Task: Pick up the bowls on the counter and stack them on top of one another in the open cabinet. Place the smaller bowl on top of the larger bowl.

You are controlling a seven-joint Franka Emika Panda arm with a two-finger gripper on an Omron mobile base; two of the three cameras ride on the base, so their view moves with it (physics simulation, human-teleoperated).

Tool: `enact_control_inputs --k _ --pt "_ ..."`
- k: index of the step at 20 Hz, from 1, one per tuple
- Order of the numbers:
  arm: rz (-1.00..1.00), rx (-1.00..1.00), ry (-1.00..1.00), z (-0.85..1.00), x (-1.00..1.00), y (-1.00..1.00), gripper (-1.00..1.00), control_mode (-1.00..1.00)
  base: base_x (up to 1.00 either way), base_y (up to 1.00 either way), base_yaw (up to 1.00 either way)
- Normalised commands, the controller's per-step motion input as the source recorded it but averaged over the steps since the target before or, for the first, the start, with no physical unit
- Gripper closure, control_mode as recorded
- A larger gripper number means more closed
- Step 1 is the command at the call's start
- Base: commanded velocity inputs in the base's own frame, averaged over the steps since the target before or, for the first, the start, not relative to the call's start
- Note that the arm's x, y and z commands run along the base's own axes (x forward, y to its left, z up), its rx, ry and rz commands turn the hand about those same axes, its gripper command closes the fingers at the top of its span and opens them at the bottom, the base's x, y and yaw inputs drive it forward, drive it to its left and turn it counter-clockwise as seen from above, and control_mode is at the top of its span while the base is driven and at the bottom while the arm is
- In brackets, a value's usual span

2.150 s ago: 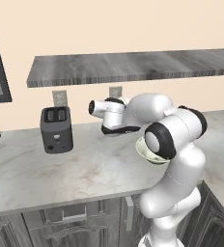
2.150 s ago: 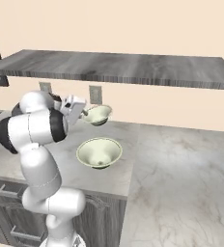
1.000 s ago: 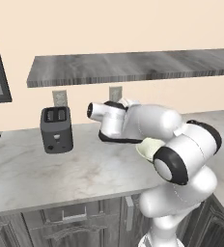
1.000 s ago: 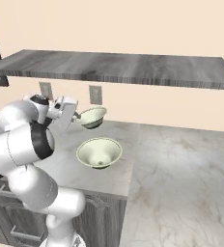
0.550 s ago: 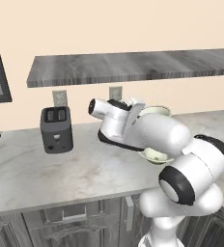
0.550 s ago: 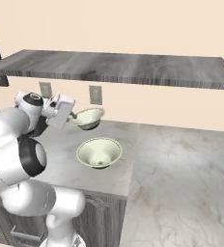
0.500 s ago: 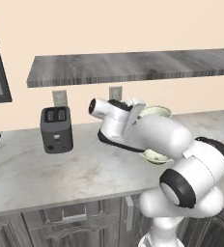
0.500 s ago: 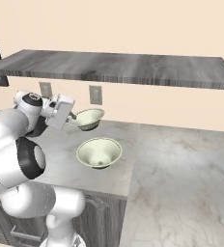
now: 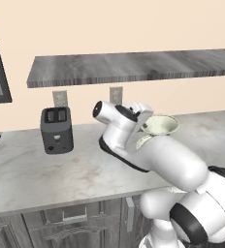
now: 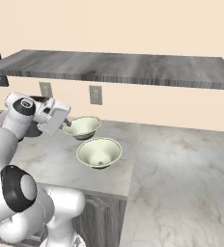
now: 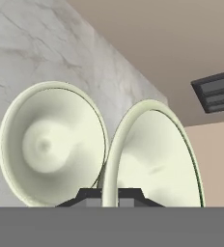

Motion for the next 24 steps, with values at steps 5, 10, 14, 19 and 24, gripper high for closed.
enact_control_inputs --k 5,10,14,19,24 --pt "0.00 0.01 -0.01 0.18 -0.47 -0.01 1.00 -1.00 0.00 0.00 0.00" --pt "0.00 0.00 0.00 0.19 -0.42 -0.07 1.00 -1.00 0.00 0.00 0.00" --pt "0.00 0.02 0.00 0.01 -0.35 -0.02 1.00 -1.00 0.00 0.00 0.00" --pt "0.00 0.06 -0.01 -0.05 -0.16 0.00 1.00 -1.00 0.00 0.00 0.00" --pt "0.01 0.08 -0.01 -0.03 0.00 -0.02 1.00 -1.00 0.00 0.00 0.00"
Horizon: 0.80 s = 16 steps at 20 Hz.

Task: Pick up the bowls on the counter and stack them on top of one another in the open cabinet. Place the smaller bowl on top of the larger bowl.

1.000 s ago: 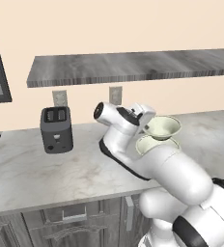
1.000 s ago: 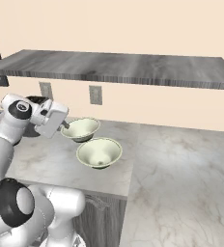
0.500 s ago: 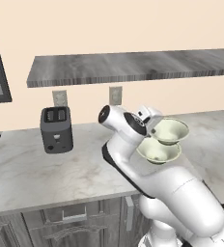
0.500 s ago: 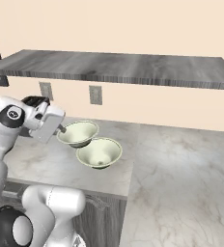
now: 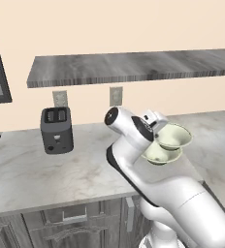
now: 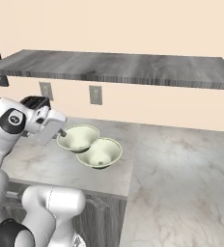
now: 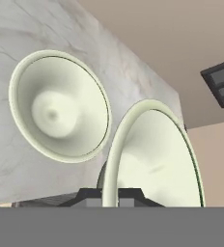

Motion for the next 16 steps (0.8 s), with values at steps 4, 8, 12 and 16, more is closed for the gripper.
enact_control_inputs --k 4,8,12,16 --pt "0.00 0.06 0.00 0.00 0.00 -0.11 1.00 -1.00 0.00 0.00 0.00" --pt "0.00 0.04 0.00 -0.05 0.00 -0.11 1.00 -1.00 0.00 0.00 0.00" --pt "0.00 0.03 0.00 -0.12 0.00 -0.03 1.00 -1.00 0.00 0.00 0.00" --pt "0.00 0.02 0.00 -0.24 0.01 0.00 1.00 -1.00 0.00 0.00 0.00"
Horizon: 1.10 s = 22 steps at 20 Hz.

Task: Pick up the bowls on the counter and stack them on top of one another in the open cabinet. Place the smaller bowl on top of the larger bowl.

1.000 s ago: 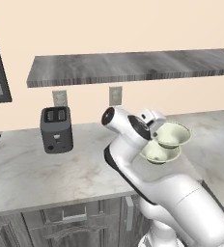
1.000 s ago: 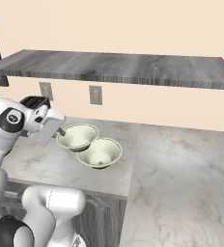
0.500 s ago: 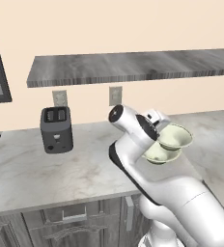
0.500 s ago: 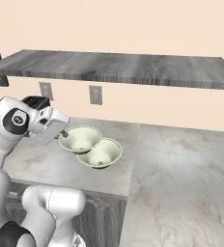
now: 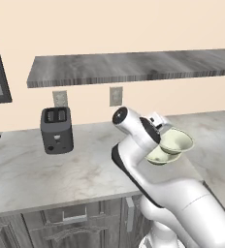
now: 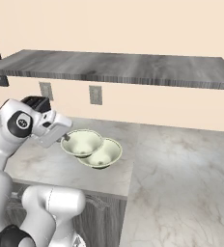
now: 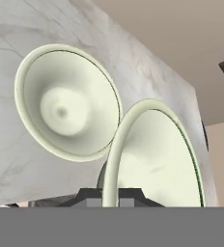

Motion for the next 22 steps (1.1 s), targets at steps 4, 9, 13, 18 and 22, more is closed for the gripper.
enact_control_inputs --k 4,9,13,18,22 --pt "0.01 0.02 0.00 -0.17 0.07 0.00 1.00 -1.00 0.00 0.00 0.00" --pt "0.00 0.00 0.00 -0.09 0.10 0.00 1.00 -1.00 0.00 0.00 0.00" --pt "0.00 0.00 0.00 -0.13 0.16 0.00 1.00 -1.00 0.00 0.00 0.00" --pt "0.00 0.00 0.00 -0.17 0.17 0.00 1.00 -1.00 0.00 0.00 0.00" --pt "0.00 0.00 0.00 -0.16 0.15 0.00 1.00 -1.00 0.00 0.00 0.00"
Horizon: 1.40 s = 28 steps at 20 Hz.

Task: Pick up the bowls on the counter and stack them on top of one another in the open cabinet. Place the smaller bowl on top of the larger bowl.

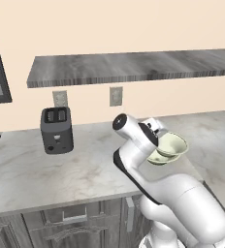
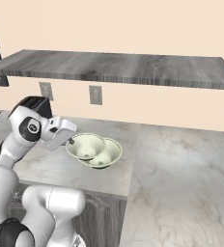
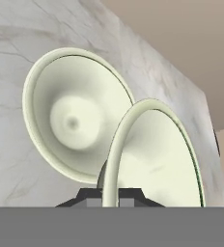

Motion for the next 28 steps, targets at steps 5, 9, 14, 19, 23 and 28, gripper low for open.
enact_control_inputs --k 5,9,14,19,23,28 --pt "0.00 0.00 0.00 -0.10 0.12 -0.05 1.00 -1.00 0.00 0.00 0.00" --pt "0.00 0.00 0.00 -0.05 0.07 -0.10 1.00 -1.00 0.00 0.00 0.00" --pt "0.00 0.00 0.00 -0.13 0.01 -0.07 1.00 -1.00 0.00 0.00 0.00" --pt "0.00 0.00 0.00 -0.22 0.06 0.00 1.00 -1.00 0.00 0.00 0.00" --pt "0.00 0.00 0.00 -0.18 0.16 0.00 1.00 -1.00 0.00 0.00 0.00" --pt "0.00 0.00 0.02 -0.09 0.21 -0.01 1.00 -1.00 0.00 0.00 0.00"
